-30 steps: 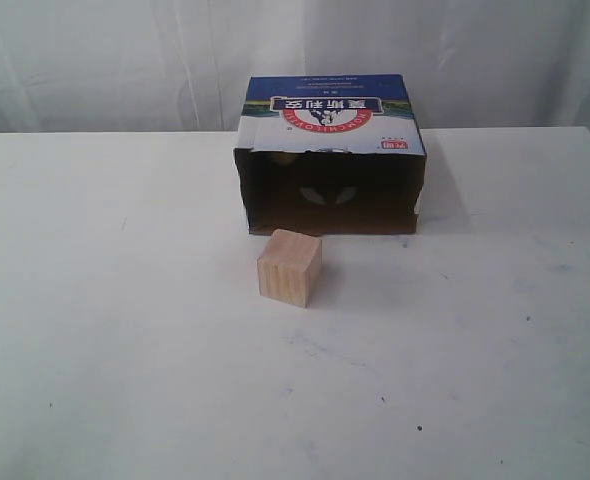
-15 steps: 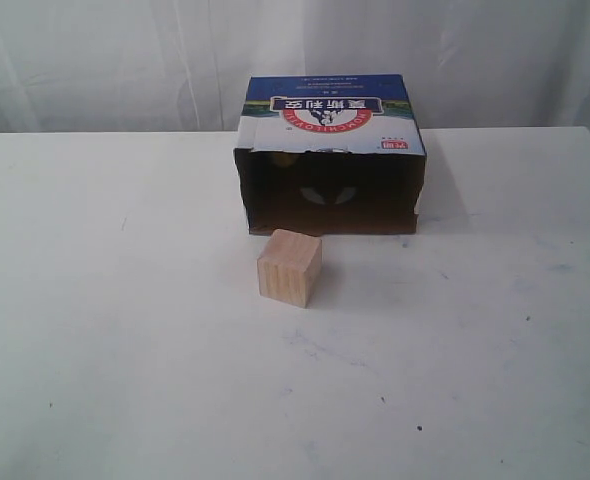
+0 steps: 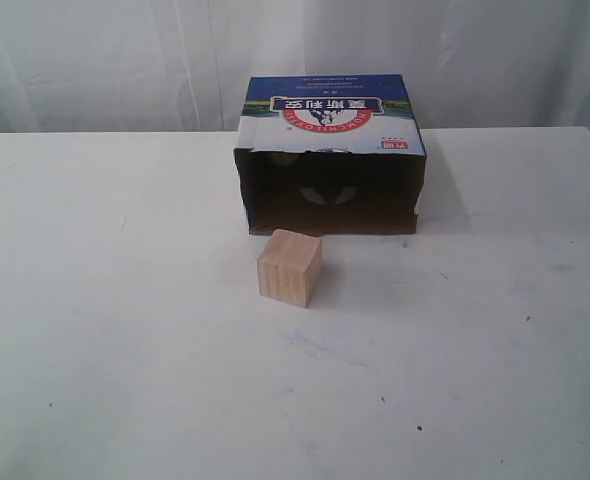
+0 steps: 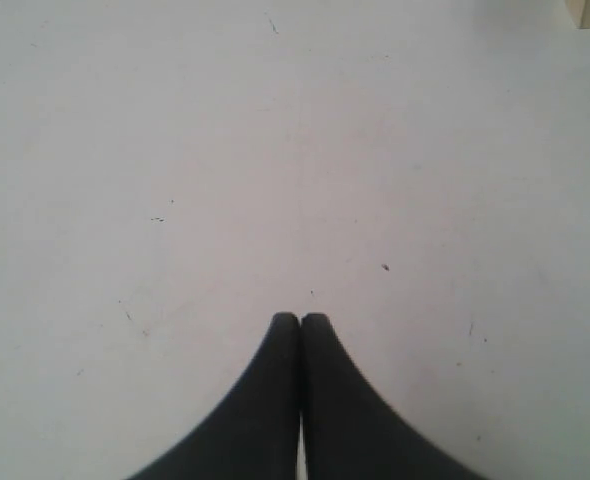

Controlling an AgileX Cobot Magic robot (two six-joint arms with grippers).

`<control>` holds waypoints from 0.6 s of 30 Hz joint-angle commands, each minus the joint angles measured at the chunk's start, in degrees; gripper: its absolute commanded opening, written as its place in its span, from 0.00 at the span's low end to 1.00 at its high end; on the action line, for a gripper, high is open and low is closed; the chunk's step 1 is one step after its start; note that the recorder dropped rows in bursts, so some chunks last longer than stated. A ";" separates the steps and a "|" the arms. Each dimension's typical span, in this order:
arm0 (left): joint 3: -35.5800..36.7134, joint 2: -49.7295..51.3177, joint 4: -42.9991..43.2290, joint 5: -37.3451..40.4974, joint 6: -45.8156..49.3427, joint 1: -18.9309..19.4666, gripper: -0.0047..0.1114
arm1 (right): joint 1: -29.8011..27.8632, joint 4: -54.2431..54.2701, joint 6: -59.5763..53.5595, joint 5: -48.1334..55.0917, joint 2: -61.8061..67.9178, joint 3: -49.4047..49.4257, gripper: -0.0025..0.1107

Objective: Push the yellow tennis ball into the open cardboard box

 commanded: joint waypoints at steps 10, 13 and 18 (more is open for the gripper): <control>0.24 -0.29 0.18 0.59 0.13 -0.29 0.04 | -0.47 0.01 1.80 -0.44 -0.28 0.32 0.02; 0.24 -0.29 0.18 0.59 0.13 -0.29 0.04 | -0.47 0.01 1.80 -0.44 -0.28 0.32 0.02; 0.24 -0.29 0.18 0.59 0.13 -0.29 0.04 | -0.47 0.01 1.80 -0.44 -0.28 0.32 0.02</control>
